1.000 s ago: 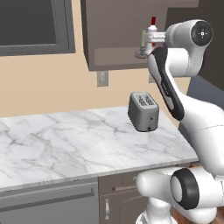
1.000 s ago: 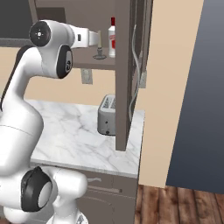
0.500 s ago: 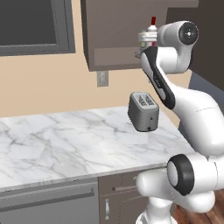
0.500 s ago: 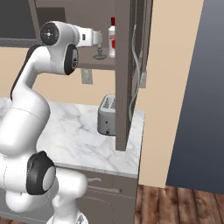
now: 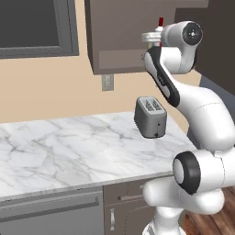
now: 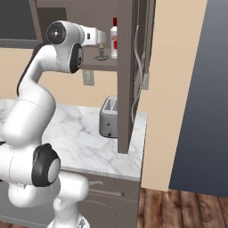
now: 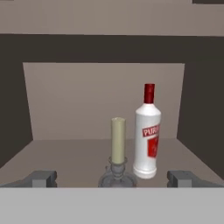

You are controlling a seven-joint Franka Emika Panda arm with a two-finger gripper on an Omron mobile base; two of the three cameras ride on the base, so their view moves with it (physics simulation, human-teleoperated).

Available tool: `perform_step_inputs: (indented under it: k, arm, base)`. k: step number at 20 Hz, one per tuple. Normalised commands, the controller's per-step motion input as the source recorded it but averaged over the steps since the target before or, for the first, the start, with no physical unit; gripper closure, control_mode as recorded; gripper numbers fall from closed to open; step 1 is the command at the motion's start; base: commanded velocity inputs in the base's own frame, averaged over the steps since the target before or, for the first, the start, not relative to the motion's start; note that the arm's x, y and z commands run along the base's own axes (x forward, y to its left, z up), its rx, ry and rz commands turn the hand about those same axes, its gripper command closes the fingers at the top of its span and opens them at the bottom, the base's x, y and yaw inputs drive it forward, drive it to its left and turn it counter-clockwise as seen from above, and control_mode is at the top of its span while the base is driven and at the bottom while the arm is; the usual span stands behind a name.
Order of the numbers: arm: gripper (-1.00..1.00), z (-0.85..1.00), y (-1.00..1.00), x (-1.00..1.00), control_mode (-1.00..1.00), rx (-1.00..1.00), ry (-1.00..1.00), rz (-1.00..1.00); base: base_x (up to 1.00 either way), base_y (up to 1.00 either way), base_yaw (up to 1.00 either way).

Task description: Get the candle and the liquor from the cabinet and move them to the dining counter.

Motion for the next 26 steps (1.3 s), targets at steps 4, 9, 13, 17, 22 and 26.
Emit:
perform_step_inputs:
  k: [4, 9, 13, 17, 22, 26]
  arm:
    - [-1.0, 0.0, 0.0, 0.31, -1.0, 0.0, 0.0, 0.02]
    - [-1.0, 0.0, 0.0, 0.3, -1.0, 0.0, 0.0, 0.01]
    - [-1.0, 0.0, 0.0, 0.33, -1.0, 0.0, 0.0, 0.0]
    - [-1.0, 0.0, -0.05, 0.24, -1.0, 0.0, 0.0, 0.0]
    - [-1.0, 0.0, -0.12, 0.16, -1.0, 0.0, 0.0, 0.0]
    - [-1.0, 0.0, -0.21, 0.14, -1.0, 0.0, 0.0, 0.0]
  base:
    - [0.0, 0.0, 0.0]
    - [0.0, 0.0, 0.0]
    - [0.0, 0.0, 0.0]
    - [0.0, 0.0, 0.0]
    - [0.0, 0.0, 0.0]
    - [0.0, 0.0, 0.0]
